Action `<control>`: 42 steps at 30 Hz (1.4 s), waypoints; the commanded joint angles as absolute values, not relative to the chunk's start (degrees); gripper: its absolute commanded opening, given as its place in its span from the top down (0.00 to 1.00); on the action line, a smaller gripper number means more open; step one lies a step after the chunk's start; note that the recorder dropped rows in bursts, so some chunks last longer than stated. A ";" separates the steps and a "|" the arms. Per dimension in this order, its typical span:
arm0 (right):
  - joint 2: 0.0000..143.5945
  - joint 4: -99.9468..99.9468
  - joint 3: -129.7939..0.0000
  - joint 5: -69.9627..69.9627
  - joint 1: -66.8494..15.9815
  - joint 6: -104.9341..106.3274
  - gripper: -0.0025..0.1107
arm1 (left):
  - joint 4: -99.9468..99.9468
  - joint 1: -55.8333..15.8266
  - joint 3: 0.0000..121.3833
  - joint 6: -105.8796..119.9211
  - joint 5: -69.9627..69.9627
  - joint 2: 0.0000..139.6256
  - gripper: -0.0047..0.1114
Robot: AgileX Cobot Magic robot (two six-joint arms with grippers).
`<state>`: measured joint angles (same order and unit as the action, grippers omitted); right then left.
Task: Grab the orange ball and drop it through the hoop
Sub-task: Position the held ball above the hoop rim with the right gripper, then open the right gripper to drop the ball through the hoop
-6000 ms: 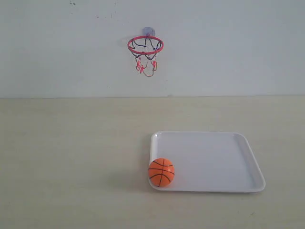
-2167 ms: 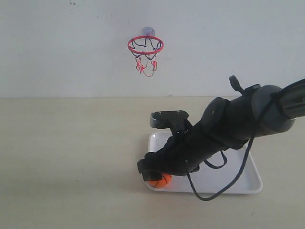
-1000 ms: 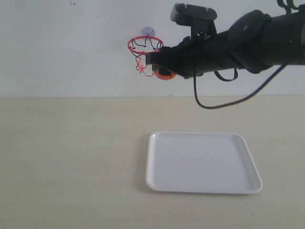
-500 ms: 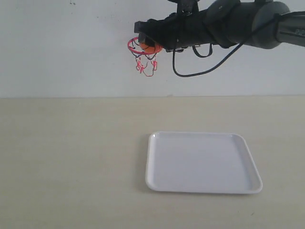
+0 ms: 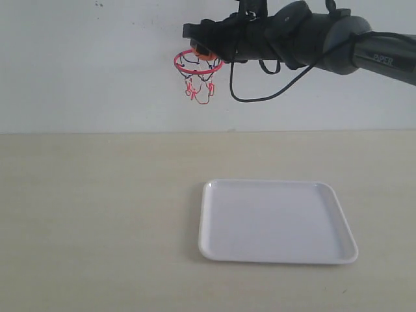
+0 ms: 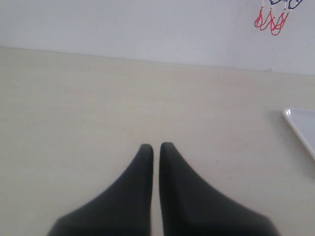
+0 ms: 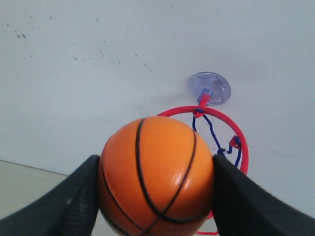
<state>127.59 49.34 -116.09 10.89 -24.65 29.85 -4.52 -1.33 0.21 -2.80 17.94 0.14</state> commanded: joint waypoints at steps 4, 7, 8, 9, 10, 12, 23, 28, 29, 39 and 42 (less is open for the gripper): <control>127.48 50.86 -116.69 6.98 -24.44 30.05 0.98 | -4.45 -1.23 0.00 -2.52 17.55 0.00 0.92; 127.48 52.91 -116.69 5.86 -24.55 29.90 0.98 | -4.45 -1.23 0.00 -2.52 17.55 0.00 0.92; 127.48 54.98 -116.69 5.34 -24.55 29.76 0.98 | -4.45 -1.23 0.00 -2.52 17.55 0.00 0.92; 127.48 56.46 -116.69 4.72 -24.55 29.66 0.98 | -4.45 -1.23 0.00 -2.52 17.55 0.00 0.92; 127.48 56.72 -116.69 4.16 -24.55 29.52 0.96 | -4.45 -1.23 0.00 -2.52 17.55 0.00 0.92; 127.48 56.72 -116.69 3.58 -24.55 28.33 0.90 | -4.45 -1.23 0.00 -2.52 17.55 0.00 0.92; 129.45 56.95 -118.07 4.44 -25.16 23.06 0.69 | -4.45 -1.23 0.00 -2.52 17.55 0.00 0.92; 130.71 56.51 -119.56 4.04 -25.13 23.13 0.68 | -4.45 -1.23 0.00 -2.52 17.55 0.00 0.92; 130.71 56.51 -119.56 3.80 -25.13 23.13 0.66 | -4.45 -1.23 0.00 -2.52 17.55 0.00 0.92; 130.71 56.51 -119.56 4.28 -25.13 24.33 0.36 | -4.45 -1.23 0.00 -2.52 17.55 0.00 0.92; 130.71 56.51 -119.56 4.17 -25.13 24.63 0.36 | -4.45 -1.23 0.00 -2.52 17.55 0.00 0.92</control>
<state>131.06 57.06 -119.12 4.29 -25.26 23.85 -4.52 -1.33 0.21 -2.80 17.94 0.14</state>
